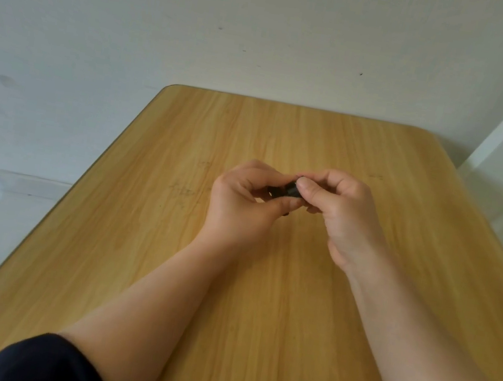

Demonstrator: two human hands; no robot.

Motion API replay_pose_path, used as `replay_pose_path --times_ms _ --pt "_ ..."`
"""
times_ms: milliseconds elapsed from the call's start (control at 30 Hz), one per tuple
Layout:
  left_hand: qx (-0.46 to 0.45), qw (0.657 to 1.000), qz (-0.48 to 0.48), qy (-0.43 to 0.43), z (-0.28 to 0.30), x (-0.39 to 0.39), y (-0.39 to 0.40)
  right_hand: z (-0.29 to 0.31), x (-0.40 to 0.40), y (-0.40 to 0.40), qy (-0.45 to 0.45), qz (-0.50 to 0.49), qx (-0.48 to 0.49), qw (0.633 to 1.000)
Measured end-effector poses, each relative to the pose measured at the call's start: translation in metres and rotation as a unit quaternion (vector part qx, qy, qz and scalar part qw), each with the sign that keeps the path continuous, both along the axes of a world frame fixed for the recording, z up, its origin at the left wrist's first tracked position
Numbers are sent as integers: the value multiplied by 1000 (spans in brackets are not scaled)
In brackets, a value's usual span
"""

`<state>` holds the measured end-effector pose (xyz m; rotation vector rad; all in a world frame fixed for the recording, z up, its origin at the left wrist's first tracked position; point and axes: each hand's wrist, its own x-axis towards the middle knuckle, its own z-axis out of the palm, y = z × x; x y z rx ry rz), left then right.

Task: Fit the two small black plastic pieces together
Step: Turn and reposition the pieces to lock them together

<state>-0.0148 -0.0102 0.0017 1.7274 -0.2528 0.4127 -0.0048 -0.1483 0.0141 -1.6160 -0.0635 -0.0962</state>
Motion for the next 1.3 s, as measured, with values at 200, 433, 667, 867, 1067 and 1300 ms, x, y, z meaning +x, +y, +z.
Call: replay_pose_path --times_ms 200,433,667,867,1067,1300 --pt "-9 1000 -12 6 0 0 0 2 -2 2 16 -21 -5 1000" --pt "-163 971 -84 153 0 7 6 5 -3 -4 55 -6 97 994" --pt "-198 954 -116 192 -2 6 5 6 0 -11 26 44 136 989" --pt "-158 969 -76 172 -3 5 5 4 0 -8 10 20 107 994" --pt "-143 974 -69 162 -5 4 4 1 1 -4 -12 0 78 997" --pt "111 981 -6 158 -8 8 0 -3 4 -16 -82 -2 -182 980"
